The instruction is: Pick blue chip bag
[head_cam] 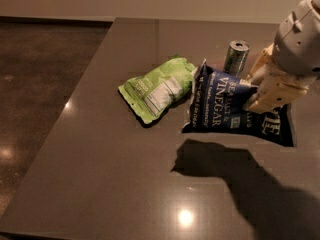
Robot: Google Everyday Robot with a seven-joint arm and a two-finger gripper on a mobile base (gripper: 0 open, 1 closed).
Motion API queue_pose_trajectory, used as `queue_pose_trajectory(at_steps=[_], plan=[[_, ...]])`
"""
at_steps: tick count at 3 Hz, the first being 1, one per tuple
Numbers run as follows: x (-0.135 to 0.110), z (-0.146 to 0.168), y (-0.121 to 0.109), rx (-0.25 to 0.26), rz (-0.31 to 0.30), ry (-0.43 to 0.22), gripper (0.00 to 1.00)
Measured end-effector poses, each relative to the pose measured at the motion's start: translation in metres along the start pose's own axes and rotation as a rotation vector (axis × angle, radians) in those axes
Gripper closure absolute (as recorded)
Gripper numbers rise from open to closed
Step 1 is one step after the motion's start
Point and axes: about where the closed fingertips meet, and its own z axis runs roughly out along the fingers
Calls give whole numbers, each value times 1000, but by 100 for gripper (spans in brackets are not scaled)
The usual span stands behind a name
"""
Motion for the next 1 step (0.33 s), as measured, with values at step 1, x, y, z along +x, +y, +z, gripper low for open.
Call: queue_pose_trajectory(at_steps=[1], plan=[[0, 0, 0, 2, 0, 0, 100]])
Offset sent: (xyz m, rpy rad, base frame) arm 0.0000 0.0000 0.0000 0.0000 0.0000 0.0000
